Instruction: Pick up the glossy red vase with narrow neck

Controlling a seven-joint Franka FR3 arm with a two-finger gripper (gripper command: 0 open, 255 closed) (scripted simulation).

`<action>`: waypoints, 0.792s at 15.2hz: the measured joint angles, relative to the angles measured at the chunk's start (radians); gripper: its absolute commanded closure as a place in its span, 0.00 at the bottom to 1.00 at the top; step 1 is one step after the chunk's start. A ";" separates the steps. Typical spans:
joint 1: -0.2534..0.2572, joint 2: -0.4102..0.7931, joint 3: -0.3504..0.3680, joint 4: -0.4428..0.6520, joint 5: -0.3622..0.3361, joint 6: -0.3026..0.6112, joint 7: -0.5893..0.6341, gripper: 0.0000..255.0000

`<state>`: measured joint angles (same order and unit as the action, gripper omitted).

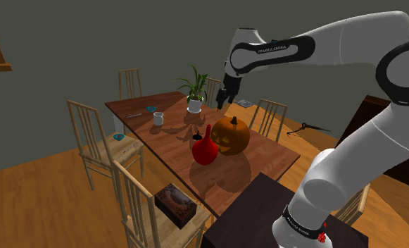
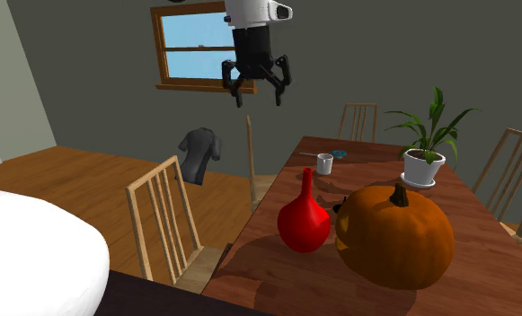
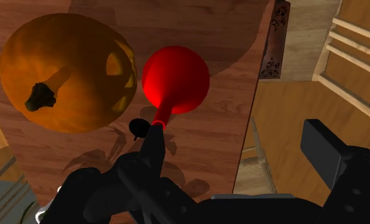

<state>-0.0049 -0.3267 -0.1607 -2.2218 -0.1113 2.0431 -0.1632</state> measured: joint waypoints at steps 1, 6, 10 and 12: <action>-0.003 0.033 -0.015 0.008 0.006 0.019 -0.022 0.00; -0.010 0.217 -0.062 0.098 0.056 0.082 -0.109 0.00; -0.024 0.375 -0.085 0.182 0.111 0.125 -0.183 0.00; -0.033 0.449 -0.089 0.232 0.138 0.133 -0.214 0.00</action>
<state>-0.0377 0.1222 -0.2496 -1.9899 0.0269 2.1760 -0.3768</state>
